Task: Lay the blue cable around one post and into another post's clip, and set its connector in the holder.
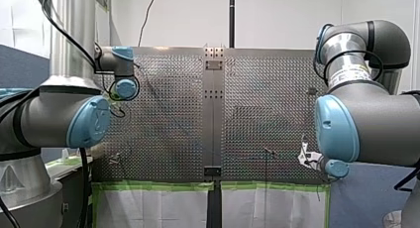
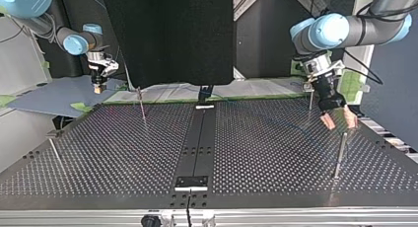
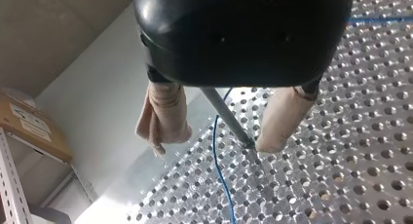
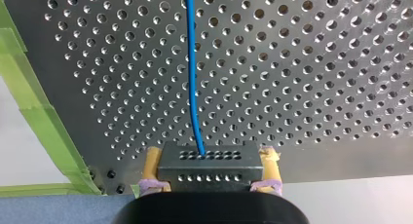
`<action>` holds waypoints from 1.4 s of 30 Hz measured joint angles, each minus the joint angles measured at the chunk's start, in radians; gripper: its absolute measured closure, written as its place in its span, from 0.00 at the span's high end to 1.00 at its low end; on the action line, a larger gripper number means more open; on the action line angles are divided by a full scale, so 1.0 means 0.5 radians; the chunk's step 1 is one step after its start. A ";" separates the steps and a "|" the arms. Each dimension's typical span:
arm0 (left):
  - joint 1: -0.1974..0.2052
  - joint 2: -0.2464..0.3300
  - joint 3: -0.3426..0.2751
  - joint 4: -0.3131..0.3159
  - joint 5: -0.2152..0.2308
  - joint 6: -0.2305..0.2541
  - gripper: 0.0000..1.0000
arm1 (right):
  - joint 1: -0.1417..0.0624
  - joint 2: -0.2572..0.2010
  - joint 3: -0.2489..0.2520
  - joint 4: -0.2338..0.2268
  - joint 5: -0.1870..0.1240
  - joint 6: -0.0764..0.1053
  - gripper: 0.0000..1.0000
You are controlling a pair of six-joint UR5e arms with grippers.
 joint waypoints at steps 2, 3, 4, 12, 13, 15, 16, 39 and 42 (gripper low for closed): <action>0.012 -0.015 0.017 0.017 0.022 -0.042 1.00 | 0.000 0.000 0.000 0.001 0.000 0.000 0.01; 0.017 -0.018 0.027 0.022 0.030 -0.059 1.00 | 0.000 0.000 0.000 0.002 0.000 0.000 0.01; 0.021 -0.021 0.039 0.025 0.038 -0.077 1.00 | 0.000 0.000 0.000 0.002 0.000 0.000 0.01; 0.049 -0.063 0.161 -0.021 0.104 -0.220 1.00 | 0.000 0.000 -0.007 0.013 -0.001 0.000 0.01; 0.050 -0.077 0.174 -0.031 0.115 -0.237 1.00 | 0.000 0.000 -0.009 0.018 -0.001 0.000 0.01; 0.052 -0.114 0.196 -0.048 0.139 -0.277 1.00 | 0.000 0.000 -0.013 0.027 -0.001 0.000 0.01; 0.053 -0.131 0.202 -0.052 0.143 -0.292 1.00 | 0.000 0.001 -0.014 0.030 -0.001 0.000 0.01; 0.100 -0.347 0.451 -0.263 0.063 -0.249 1.00 | 0.004 0.006 -0.016 0.038 -0.002 0.000 0.01; 0.114 -0.372 0.462 -0.270 0.041 -0.236 1.00 | 0.005 0.007 -0.016 0.038 -0.001 0.000 0.01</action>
